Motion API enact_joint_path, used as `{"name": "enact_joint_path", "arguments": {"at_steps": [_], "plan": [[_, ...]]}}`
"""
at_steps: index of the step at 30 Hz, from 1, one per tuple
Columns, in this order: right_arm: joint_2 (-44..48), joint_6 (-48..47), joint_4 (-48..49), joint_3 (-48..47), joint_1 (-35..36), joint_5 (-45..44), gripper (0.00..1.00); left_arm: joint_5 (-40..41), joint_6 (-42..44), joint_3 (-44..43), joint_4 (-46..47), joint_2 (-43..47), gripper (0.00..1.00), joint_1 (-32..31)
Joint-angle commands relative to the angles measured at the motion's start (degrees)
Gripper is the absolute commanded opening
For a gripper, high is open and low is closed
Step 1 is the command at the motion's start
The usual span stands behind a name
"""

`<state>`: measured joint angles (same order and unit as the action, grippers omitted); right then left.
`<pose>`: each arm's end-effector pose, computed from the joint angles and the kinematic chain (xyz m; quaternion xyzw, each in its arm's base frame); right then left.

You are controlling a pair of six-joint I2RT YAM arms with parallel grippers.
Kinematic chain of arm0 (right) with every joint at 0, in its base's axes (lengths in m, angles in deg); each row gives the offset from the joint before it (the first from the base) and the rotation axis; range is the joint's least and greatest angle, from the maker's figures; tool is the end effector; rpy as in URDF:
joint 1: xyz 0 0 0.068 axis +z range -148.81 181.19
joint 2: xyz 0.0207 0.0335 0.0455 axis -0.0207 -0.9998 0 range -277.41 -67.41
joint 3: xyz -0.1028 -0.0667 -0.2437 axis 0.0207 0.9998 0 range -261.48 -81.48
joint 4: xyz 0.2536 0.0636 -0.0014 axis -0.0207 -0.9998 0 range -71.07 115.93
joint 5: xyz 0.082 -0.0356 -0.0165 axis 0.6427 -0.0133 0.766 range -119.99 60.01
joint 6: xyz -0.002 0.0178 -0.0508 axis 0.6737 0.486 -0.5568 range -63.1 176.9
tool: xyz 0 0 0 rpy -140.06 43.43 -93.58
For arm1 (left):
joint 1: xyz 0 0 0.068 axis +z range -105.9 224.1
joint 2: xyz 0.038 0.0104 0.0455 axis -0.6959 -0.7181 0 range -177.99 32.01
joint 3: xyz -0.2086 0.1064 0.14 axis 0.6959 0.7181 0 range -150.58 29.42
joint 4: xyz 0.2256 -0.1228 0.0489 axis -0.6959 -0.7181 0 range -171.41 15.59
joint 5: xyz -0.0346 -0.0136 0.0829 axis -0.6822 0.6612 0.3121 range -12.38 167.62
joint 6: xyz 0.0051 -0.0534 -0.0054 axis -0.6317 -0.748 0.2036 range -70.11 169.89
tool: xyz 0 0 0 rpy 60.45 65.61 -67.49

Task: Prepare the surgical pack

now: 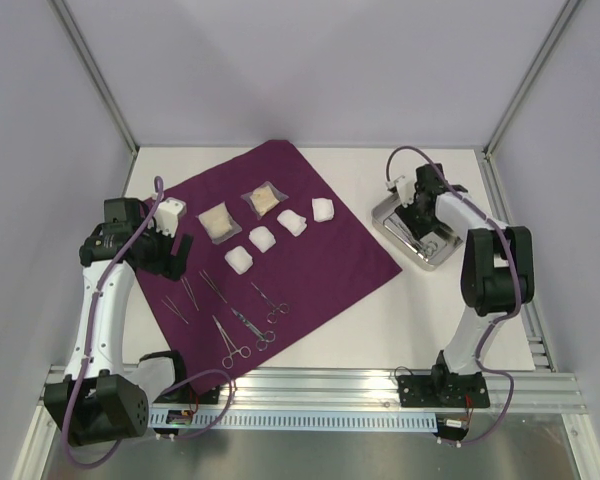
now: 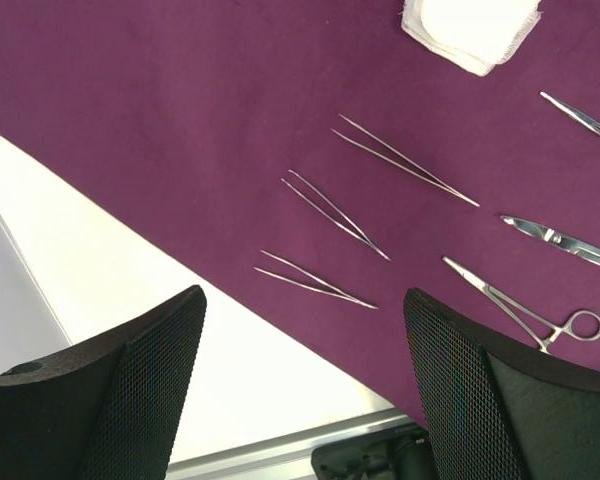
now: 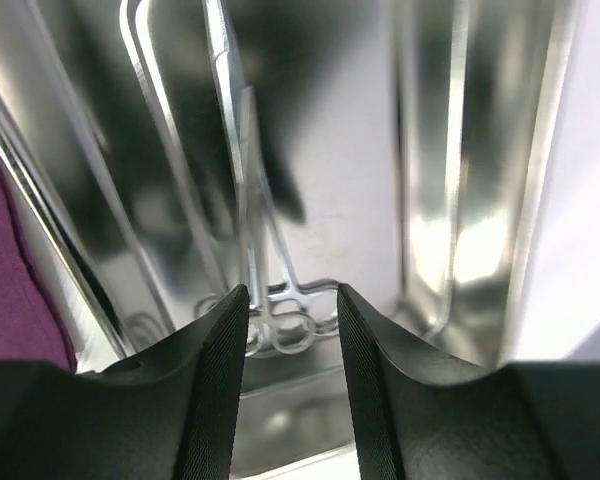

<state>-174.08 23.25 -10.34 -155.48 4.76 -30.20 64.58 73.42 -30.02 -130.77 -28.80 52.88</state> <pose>0.3731 0.0232 0.1824 -0.3135 0.9319 -0.0492 0.1760 0.1946 0.0220 0.3063 0.1538 0.9425 -0.0280 0.2955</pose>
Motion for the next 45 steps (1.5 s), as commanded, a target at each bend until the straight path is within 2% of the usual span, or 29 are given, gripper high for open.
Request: {"name": "enact_joint_path", "arguments": {"at_steps": [1, 6, 9, 10, 12, 13, 15, 17, 19, 23, 30, 45], "plan": [[5.8, 3.7, 1.1, -5.6, 0.2, -5.1, 0.44, -1.3, 0.4, -3.4, -0.7, -0.6, 0.89, 0.4], [13.6, 17.5, -1.9, -11.8, 6.3, -14.9, 0.52, 1.0, -0.5, -4.7, -1.6, -1.0, 0.89, 0.4], [17.8, 26.6, -4.4, -12.0, 14.3, -18.8, 0.57, 3.8, -1.0, -5.0, -2.6, -0.7, 0.89, 0.3], [18.9, 28.6, -4.5, -10.6, 19.4, -19.3, 0.65, 5.1, -1.3, -5.0, -3.1, -0.6, 0.89, 0.4], [20.4, 33.0, -3.7, -8.6, 25.3, -19.8, 0.70, 6.7, -1.6, -4.8, -3.9, 0.1, 0.89, 0.3], [20.4, 34.9, -3.4, -7.1, 31.5, -19.8, 0.76, 7.1, -1.7, -4.6, -4.1, 0.3, 0.89, 0.4], [19.6, 39.0, -1.6, -6.0, 37.2, -18.8, 0.88, 8.1, -2.3, -4.4, -4.7, 1.2, 0.89, 0.4], [16.2, 42.1, -0.1, -5.9, 44.4, -16.9, 0.81, 8.5, -2.7, -3.9, -5.1, 2.4, 0.89, 0.4], [11.6, 44.1, 1.2, -6.5, 50.1, -14.8, 0.69, 8.9, -2.8, -3.0, -5.3, 3.2, 0.89, 0.4], [2.9, 46.4, 2.1, -10.2, 55.2, -13.0, 0.50, 9.3, -2.6, -1.4, -5.7, 5.4, 0.90, 0.4], [-7.6, 48.6, 1.9, -14.8, 58.6, -9.6, 0.57, 9.3, -1.8, 0.7, -4.8, 6.3, 0.90, 0.4], [-15.8, 49.4, -1.1, -17.8, 60.3, -9.0, 0.42, 7.2, -1.1, 0.6, -3.6, 6.9, 0.91, 0.4]]}}
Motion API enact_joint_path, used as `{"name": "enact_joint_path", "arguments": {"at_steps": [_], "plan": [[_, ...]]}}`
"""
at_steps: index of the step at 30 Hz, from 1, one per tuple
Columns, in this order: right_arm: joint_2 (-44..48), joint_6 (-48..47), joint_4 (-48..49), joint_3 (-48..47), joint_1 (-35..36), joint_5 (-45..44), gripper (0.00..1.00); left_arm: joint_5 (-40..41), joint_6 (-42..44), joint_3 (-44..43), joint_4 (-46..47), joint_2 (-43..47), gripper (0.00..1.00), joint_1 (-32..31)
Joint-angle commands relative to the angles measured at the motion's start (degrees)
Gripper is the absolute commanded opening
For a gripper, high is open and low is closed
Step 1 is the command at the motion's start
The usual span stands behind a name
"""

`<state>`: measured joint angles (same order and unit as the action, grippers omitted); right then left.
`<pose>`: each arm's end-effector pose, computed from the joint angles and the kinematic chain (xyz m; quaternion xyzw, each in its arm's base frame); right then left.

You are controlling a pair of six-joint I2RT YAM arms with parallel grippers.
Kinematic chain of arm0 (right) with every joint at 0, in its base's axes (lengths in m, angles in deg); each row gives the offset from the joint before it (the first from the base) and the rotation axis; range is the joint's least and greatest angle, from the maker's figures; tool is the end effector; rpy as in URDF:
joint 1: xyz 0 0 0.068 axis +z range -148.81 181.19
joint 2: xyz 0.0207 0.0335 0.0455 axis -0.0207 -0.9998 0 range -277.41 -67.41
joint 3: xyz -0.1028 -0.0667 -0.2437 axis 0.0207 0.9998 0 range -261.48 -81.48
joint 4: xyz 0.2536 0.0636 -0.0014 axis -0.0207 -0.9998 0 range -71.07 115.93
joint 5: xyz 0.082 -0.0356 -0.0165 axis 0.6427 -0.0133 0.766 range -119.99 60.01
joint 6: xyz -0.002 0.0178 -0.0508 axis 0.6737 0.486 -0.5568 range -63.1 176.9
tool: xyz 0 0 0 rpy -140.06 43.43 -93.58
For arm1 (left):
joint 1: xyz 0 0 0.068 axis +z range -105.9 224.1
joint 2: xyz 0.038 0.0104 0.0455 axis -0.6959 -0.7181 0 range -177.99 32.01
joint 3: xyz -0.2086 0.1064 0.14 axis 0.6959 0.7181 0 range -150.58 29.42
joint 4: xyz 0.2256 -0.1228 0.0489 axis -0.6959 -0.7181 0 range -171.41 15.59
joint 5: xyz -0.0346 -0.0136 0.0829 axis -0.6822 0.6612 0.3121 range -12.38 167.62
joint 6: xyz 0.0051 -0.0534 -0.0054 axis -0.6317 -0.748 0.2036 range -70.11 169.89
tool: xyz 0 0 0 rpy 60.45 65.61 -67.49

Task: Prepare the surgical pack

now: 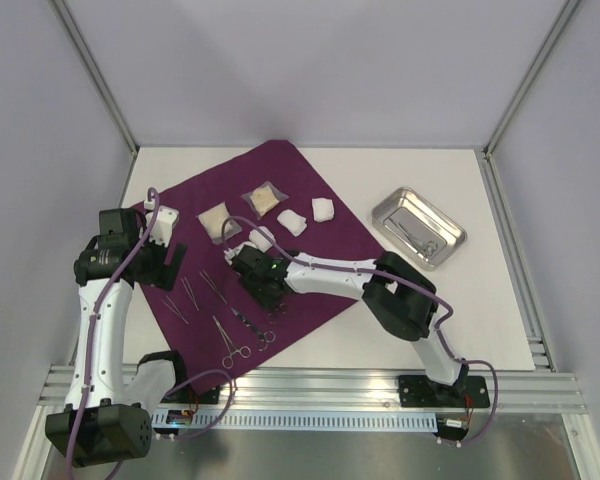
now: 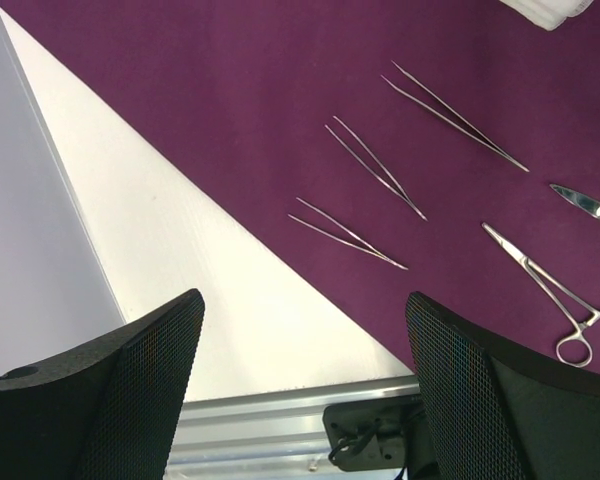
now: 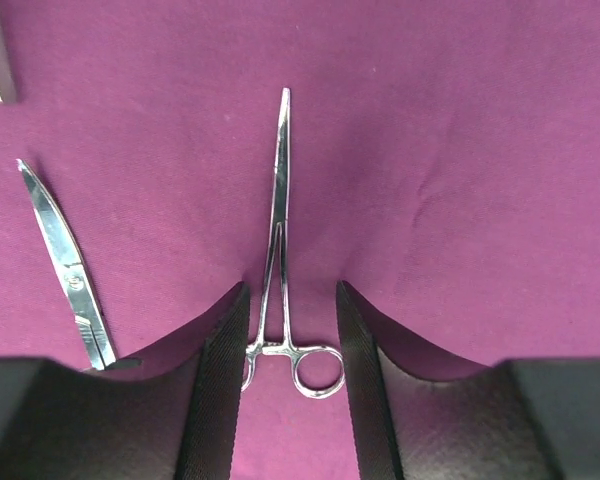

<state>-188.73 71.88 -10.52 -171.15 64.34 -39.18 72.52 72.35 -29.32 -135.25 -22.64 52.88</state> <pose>0.2029 0.3882 0.1603 -0.3855 0.8996 0.0582 0.1966 0.1660 0.0225 0.3147 0.1267 0.9489 0.0359 0.2867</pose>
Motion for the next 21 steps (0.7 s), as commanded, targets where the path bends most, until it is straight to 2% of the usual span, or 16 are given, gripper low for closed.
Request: {"name": "enact_joint_path", "arguments": {"at_steps": [1, 4, 17, 21], "plan": [[-1.7, 0.8, -1.4, -2.3, 0.9, -0.3, 0.40, -0.7, -0.1, 0.0, 1.0, 0.7, 0.91, 0.3], [-3.0, 0.7, -3.2, -2.9, 1.5, -1.7, 0.36, -1.0, 0.0, 0.2, 1.1, 0.7, 0.91, 0.4], [-2.0, 0.9, -7.6, -2.8, 2.5, 1.7, 0.36, -1.1, 0.6, 0.1, 1.2, 1.0, 0.91, 0.3], [-2.2, 0.4, -9.2, -4.4, 2.4, 2.8, 0.31, -1.3, 0.7, 0.1, 1.2, 1.0, 0.91, 0.3]]}}
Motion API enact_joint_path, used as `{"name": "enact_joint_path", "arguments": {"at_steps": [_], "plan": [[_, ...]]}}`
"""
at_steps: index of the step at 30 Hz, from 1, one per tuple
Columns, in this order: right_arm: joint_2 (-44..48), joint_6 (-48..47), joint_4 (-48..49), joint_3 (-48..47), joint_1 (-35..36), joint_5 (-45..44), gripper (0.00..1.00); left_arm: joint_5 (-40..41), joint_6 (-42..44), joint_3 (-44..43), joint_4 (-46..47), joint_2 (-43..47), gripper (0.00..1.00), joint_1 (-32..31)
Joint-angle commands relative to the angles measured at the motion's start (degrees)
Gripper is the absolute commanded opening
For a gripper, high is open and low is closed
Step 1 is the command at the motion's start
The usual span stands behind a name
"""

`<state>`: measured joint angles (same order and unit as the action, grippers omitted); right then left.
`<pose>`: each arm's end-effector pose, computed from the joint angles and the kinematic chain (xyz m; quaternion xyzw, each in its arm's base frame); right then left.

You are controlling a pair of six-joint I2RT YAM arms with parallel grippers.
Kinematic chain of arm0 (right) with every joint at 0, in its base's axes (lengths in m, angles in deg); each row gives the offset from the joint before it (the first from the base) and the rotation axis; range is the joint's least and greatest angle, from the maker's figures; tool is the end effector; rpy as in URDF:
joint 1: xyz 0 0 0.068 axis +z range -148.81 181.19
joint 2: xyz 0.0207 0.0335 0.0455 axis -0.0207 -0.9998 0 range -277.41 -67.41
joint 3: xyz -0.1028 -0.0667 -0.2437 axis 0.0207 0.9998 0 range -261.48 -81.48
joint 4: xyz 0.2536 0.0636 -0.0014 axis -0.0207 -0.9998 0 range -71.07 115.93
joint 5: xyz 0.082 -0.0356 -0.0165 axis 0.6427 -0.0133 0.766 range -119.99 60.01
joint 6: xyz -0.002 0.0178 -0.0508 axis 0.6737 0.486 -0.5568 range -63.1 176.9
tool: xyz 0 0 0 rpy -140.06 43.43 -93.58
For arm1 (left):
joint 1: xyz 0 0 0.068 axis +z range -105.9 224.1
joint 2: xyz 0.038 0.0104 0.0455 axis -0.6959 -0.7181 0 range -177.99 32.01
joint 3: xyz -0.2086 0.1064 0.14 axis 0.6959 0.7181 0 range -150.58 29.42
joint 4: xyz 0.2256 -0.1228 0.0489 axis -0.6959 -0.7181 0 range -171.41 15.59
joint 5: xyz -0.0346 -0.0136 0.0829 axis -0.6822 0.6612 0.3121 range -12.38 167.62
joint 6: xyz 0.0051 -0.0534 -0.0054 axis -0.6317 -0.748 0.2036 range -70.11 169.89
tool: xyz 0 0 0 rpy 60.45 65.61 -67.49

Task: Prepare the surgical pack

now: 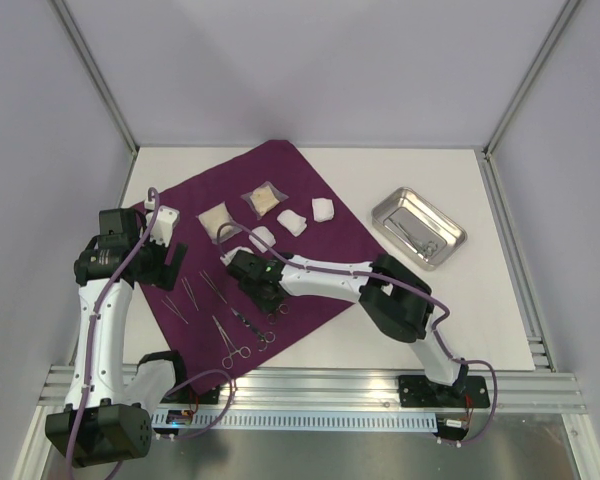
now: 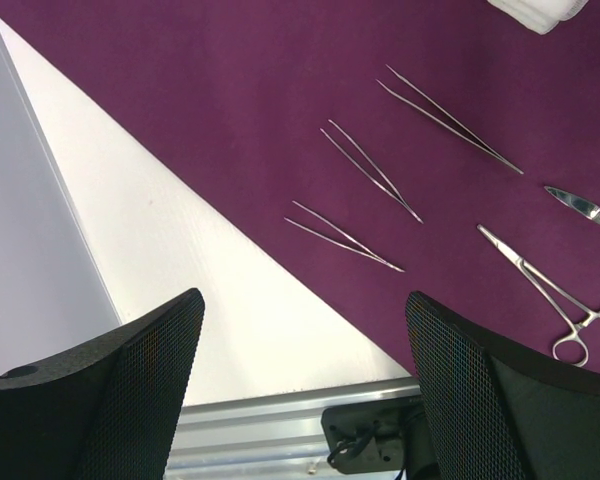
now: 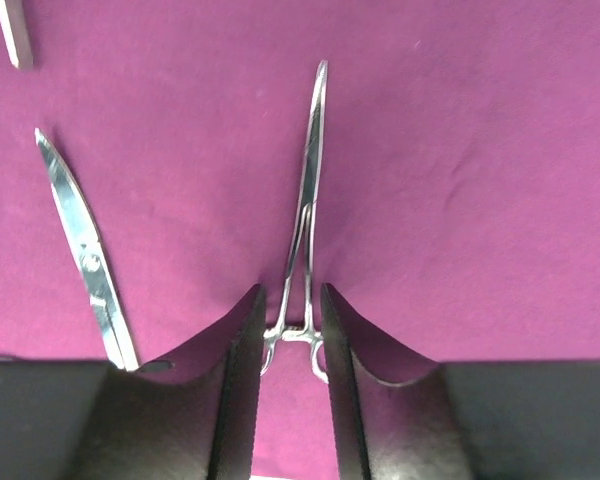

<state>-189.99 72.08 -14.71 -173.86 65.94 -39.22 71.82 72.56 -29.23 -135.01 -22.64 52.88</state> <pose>0.1928 0.3955 0.1615 -0.3999 0.8979 0.0457 0.1781 0.1664 0.0221 0.3145 0.1301 0.9478 0.0311 0.2893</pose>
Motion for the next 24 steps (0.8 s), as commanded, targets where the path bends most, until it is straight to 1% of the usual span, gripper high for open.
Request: {"name": "enact_joint_path", "arguments": {"at_steps": [1, 6, 9, 11, 16, 19, 20, 21, 22, 23, 24], "plan": [[-0.9, 0.2, -5.8, -2.0, 0.8, 2.9, 0.31, -0.5, 0.5, 0.0, 0.9, 0.9, 0.91, 0.4], [-1.6, 0.0, -5.7, -2.2, 0.6, 3.9, 0.31, -0.5, 0.9, 0.2, 1.2, 0.8, 0.91, 0.4], [-3.6, 0.0, -5.4, -2.2, 0.4, 3.9, 0.33, -0.6, 0.9, 0.4, 1.4, 0.7, 0.91, 0.3], [-4.7, 0.3, -4.3, -1.9, -0.1, 3.8, 0.32, -0.6, 0.9, 0.4, 1.4, 0.7, 0.91, 0.4], [-6.3, -0.6, -4.9, -3.4, -0.3, 2.3, 0.31, -0.5, 1.2, 0.4, 1.5, 0.7, 0.91, 0.4], [-7.3, -1.2, -5.2, -3.3, -0.5, 1.1, 0.27, -0.5, 1.1, 0.4, 1.6, 0.8, 0.91, 0.3], [-7.5, -1.2, -5.2, -3.0, -0.5, 0.9, 0.22, -0.5, 1.1, 0.5, 1.6, 0.9, 0.91, 0.3], [-7.7, -1.3, -5.2, -2.7, -0.4, 0.7, 0.14, -0.6, 1.1, 0.5, 1.5, 0.9, 0.91, 0.4], [-7.7, -1.2, -5.0, -2.2, -0.5, 0.4, 0.03, -0.6, 1.1, 0.5, 1.6, 0.9, 0.91, 0.4], [-7.5, -1.1, -4.8, -1.9, -0.3, 0.3, 0.00, -0.8, 1.1, 0.5, 1.6, 0.9, 0.91, 0.4], [-7.1, -1.3, -4.7, -1.8, -0.3, 0.2, 0.00, -0.8, 1.1, 0.5, 1.6, 0.9, 0.91, 0.4]]}}
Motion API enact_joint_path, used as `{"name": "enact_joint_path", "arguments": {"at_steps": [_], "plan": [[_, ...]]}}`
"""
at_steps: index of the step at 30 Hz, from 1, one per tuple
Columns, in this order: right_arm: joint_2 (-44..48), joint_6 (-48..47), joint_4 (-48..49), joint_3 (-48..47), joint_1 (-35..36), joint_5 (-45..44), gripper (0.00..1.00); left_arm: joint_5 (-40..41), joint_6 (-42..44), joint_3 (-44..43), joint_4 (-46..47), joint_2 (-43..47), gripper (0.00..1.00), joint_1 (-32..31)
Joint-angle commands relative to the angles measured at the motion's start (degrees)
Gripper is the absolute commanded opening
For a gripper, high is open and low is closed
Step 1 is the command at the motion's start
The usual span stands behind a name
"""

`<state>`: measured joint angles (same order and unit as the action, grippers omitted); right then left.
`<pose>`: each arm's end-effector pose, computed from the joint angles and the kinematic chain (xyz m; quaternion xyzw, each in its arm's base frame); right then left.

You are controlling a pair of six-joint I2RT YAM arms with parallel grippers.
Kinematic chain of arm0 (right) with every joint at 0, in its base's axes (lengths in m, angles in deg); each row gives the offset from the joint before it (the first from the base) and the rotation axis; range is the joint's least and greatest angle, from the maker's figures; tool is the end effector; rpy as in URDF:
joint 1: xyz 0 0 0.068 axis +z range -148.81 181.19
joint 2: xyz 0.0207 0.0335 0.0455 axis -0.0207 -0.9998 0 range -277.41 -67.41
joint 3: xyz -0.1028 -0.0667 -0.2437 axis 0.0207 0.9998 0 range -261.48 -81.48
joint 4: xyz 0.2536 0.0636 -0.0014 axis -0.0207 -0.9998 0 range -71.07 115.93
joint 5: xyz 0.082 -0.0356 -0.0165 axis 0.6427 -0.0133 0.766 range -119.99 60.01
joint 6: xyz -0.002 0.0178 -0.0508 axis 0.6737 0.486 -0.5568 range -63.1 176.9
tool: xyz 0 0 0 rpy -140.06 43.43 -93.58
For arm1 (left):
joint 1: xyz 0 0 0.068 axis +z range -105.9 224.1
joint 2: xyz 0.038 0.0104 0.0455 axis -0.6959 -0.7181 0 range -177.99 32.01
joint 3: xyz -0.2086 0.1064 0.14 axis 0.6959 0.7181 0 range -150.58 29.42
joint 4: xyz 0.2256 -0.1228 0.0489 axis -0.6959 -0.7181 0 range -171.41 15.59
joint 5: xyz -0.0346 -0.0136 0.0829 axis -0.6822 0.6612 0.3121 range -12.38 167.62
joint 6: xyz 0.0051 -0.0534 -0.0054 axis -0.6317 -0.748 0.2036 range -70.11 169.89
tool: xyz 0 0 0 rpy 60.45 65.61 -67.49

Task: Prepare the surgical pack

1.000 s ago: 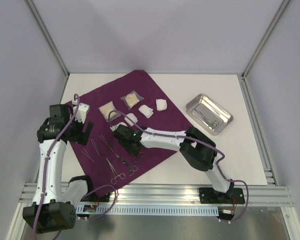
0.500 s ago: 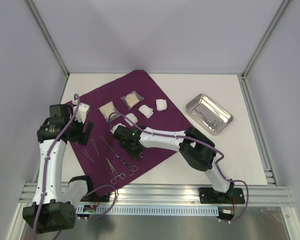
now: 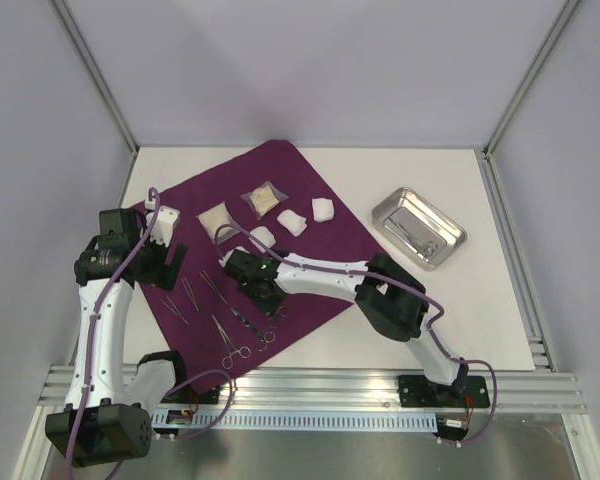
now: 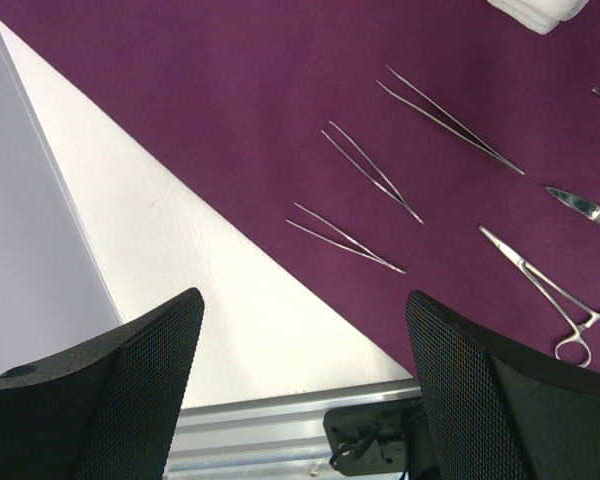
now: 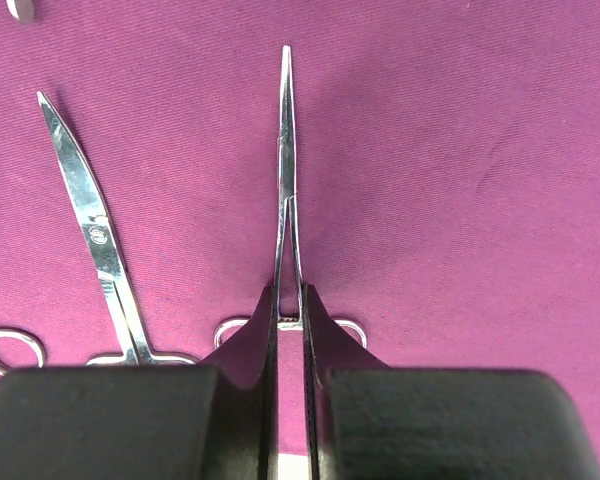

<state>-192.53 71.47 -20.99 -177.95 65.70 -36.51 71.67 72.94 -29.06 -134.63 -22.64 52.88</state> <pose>0.1942 0.3981 0.1587 -0.4117 0.9009 0.0363 0.1326 0.1669 0.0221 0.3140 0.1337 0.9467 0.0313 0.2912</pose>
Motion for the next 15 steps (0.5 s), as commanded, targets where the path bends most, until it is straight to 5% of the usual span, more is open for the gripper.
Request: {"name": "enact_joint_path", "arguments": {"at_steps": [1, 15], "plan": [[-3.8, -0.9, 1.7, 2.3, -0.2, -2.5, 0.01, -0.7, 0.8, 0.3, 1.2, 0.9, 0.91, 0.4], [6.5, -5.1, 7.2, 6.0, -0.3, -2.5, 0.00, -1.3, 0.7, -0.1, 0.6, 1.6, 0.91, 0.4]]}}
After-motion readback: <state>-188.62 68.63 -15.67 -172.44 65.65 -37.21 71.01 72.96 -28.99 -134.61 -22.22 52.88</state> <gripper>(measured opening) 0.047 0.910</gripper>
